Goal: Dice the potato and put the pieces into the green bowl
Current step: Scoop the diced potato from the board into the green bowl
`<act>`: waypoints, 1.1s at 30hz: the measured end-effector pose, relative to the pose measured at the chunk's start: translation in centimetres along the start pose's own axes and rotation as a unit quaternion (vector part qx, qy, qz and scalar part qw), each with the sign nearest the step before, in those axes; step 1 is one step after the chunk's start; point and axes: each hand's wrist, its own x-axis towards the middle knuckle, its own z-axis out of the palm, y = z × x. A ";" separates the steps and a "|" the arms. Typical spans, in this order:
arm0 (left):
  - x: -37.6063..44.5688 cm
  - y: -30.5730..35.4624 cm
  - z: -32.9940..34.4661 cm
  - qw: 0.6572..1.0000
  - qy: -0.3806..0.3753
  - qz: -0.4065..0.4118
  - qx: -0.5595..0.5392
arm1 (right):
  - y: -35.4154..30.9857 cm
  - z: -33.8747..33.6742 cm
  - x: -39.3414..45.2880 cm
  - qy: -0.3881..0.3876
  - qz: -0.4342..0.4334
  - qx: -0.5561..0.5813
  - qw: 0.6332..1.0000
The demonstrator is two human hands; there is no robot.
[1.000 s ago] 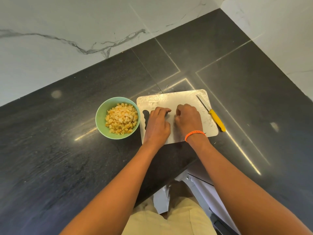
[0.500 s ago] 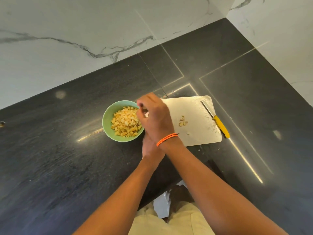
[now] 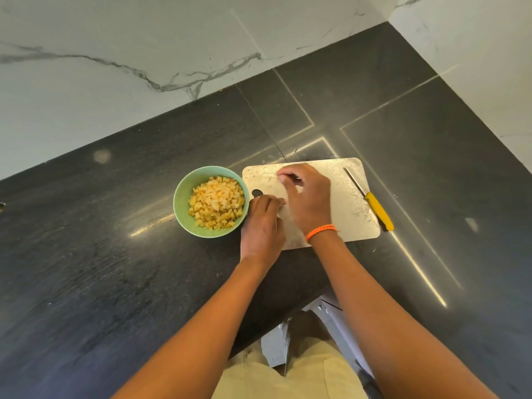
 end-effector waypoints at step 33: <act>0.1 1.2 0.2 0.997 -0.016 -0.003 0.072 | 8.7 -7.0 -9.2 -0.173 -0.071 -0.395 0.899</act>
